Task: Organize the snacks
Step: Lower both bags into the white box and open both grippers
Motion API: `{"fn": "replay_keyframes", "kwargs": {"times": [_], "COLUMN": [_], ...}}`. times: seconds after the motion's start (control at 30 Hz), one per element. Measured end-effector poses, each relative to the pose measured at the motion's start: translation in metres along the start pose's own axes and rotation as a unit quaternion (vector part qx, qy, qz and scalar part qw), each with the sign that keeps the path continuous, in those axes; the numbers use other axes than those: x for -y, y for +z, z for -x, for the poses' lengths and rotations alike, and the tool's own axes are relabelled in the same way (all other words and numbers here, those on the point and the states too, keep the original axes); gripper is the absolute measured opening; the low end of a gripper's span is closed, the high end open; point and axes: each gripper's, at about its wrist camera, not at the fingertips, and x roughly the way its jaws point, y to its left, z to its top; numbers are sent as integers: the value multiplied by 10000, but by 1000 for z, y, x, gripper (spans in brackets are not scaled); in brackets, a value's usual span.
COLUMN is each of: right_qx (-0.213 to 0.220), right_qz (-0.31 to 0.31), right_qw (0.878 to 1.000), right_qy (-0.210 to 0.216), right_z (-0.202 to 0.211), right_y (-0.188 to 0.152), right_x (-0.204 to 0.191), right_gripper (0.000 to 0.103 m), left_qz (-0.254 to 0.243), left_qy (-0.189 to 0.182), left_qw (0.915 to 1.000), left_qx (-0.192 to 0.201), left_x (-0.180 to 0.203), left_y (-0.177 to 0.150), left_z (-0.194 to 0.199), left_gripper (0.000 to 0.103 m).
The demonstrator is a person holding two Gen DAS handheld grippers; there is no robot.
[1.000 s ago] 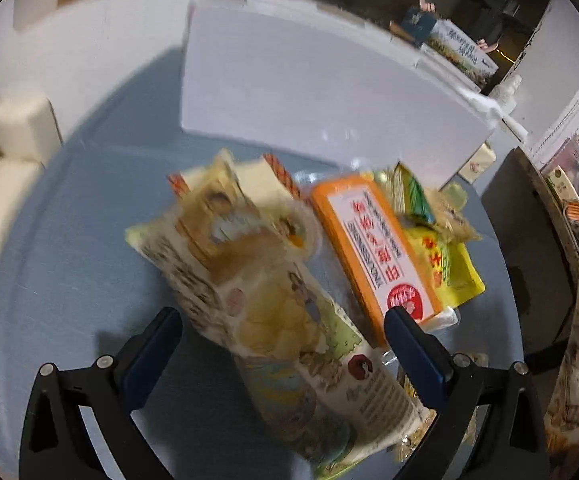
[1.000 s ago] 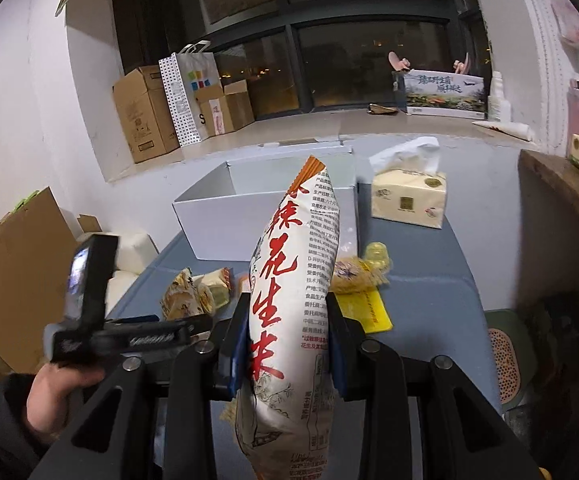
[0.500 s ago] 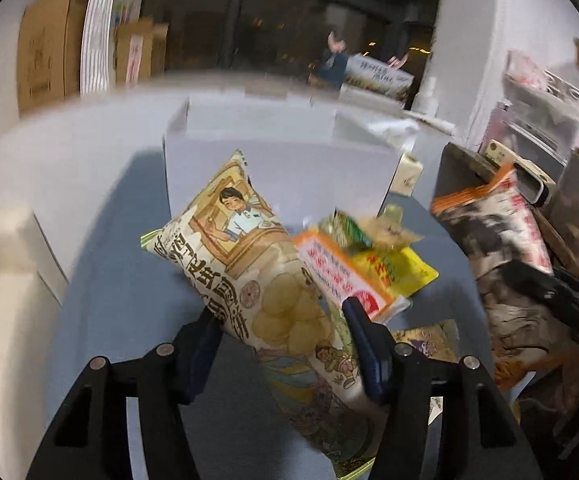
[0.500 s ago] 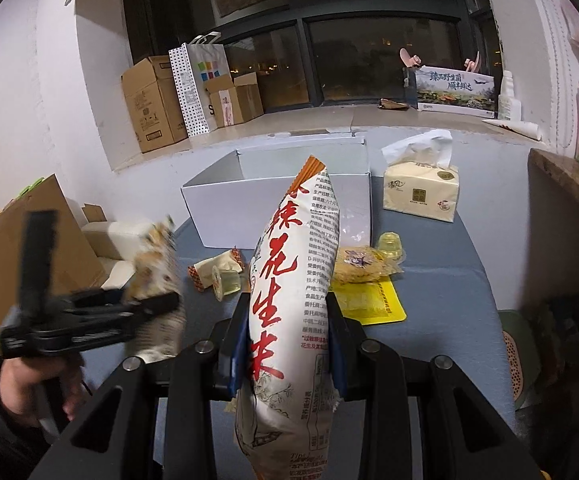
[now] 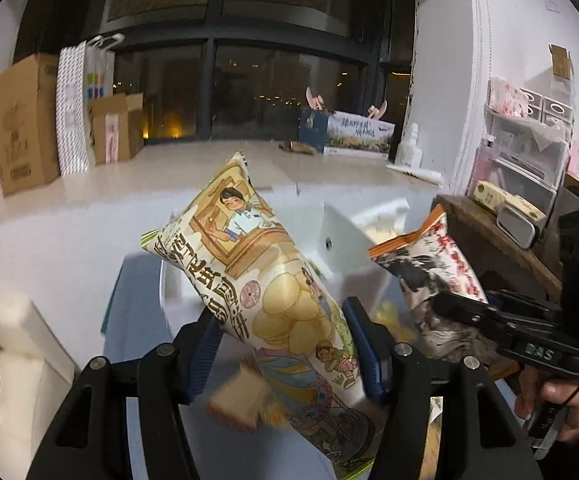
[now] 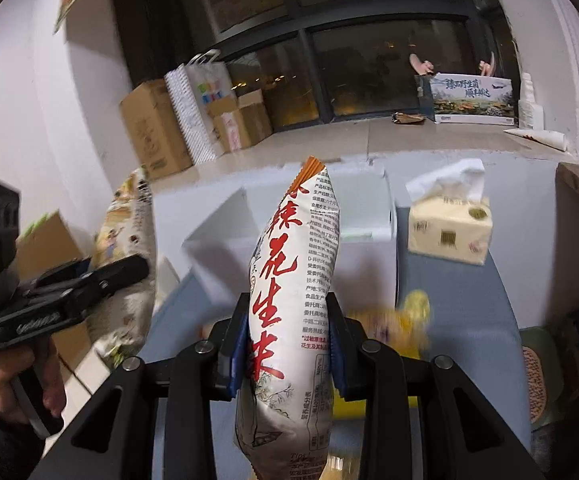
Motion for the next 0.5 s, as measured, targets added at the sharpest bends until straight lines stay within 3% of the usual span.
{"fn": "replay_keyframes", "kwargs": {"times": [0.23,0.33,0.4,0.43,0.47,0.5], "right_qx": [-89,-151,-194,-178,-195,-281], "right_qz": [-180,51,50,28,33,51], "right_qw": [9997,9988,9982,9978,9975,9969], "right_qy": [-125,-456,-565,-630,-673,-731], "right_z": [-61,-90,-105,-110,-116,-124], "right_y": [72,102,120,126,131,135], "right_x": [24,31,37,39,41,42], "right_gripper": [37,37,38,38,41,68], "left_qz": [-406,-511,-597,-608,-549,-454], "left_qy": [388,451,737,919,996,995], "left_qw": [9984,9975,9952,9935,9926,9926], "left_qx": [-64,-165,-246,-298,-423,-530], "left_x": [-15,-18,-22,-26,-29,-34], "left_y": [70,82,86,87,86,86], "left_z": [-69,-96,-115,-126,-135,-142], "left_gripper": [65,65,68,74,100,103]}}
